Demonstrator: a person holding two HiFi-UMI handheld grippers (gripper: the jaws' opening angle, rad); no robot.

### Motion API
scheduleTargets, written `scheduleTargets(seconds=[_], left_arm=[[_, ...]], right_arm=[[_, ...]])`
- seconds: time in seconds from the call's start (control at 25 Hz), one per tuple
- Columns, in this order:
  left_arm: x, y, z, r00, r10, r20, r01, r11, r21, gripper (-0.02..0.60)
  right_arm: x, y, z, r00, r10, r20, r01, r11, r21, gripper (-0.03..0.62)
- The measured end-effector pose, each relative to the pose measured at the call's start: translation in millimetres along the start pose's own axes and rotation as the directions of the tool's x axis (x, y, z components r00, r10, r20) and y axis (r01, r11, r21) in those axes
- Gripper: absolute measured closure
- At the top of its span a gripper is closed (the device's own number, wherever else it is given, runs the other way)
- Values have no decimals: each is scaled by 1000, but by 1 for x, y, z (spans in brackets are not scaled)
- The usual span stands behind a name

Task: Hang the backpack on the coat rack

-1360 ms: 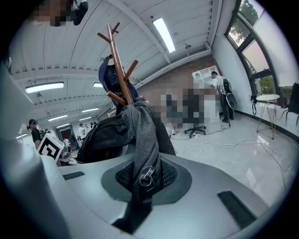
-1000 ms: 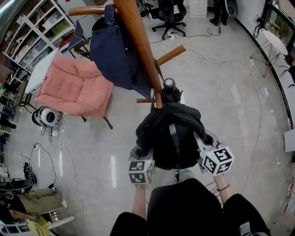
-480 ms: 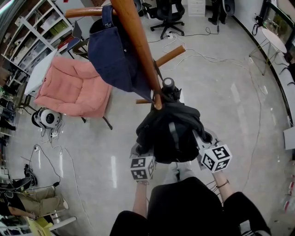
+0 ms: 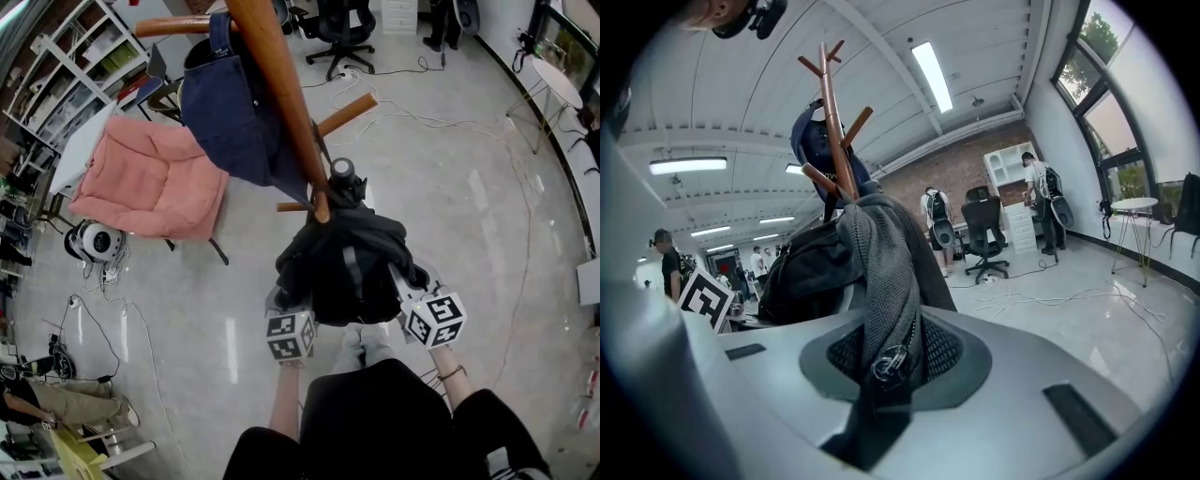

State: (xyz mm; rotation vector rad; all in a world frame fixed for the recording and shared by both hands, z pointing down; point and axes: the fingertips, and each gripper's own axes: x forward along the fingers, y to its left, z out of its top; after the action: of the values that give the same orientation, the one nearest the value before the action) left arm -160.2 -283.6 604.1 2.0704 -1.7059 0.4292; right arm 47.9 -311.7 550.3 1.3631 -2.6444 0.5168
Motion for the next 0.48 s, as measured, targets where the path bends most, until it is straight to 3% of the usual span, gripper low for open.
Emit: scheduleTargets(seconds=[0.36,0.48], left_arm=[[8,7,0,1000,9,6,-9,1000,-26,387],[6,8,-2,1000,16,9,-15,999,-50,334]], right_arm=[[5,3,2,1000,-2,2,2,1000,0,469],[5,6,4,1000,13,8,-13,1000,11,422]])
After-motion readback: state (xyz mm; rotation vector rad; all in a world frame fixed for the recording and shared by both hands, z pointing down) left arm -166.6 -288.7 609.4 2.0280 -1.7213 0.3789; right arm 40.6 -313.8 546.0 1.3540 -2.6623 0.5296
